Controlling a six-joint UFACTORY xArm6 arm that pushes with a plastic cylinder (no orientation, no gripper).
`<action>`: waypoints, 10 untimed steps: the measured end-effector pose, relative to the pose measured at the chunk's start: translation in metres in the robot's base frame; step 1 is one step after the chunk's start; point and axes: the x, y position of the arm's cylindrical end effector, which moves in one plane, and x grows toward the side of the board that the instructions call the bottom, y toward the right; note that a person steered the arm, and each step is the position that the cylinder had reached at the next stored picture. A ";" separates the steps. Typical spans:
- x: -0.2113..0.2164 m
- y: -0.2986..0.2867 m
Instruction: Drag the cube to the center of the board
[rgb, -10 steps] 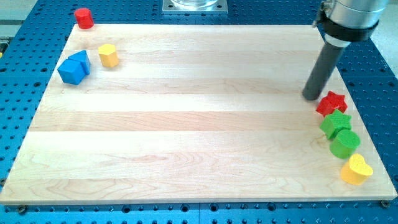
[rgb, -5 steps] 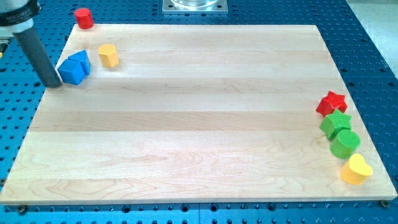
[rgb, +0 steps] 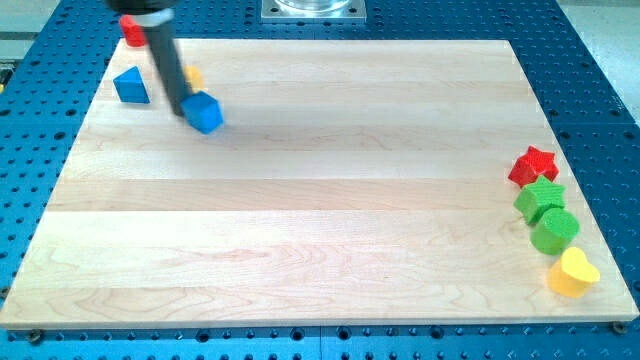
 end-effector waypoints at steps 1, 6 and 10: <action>0.030 0.102; 0.021 0.028; 0.096 0.048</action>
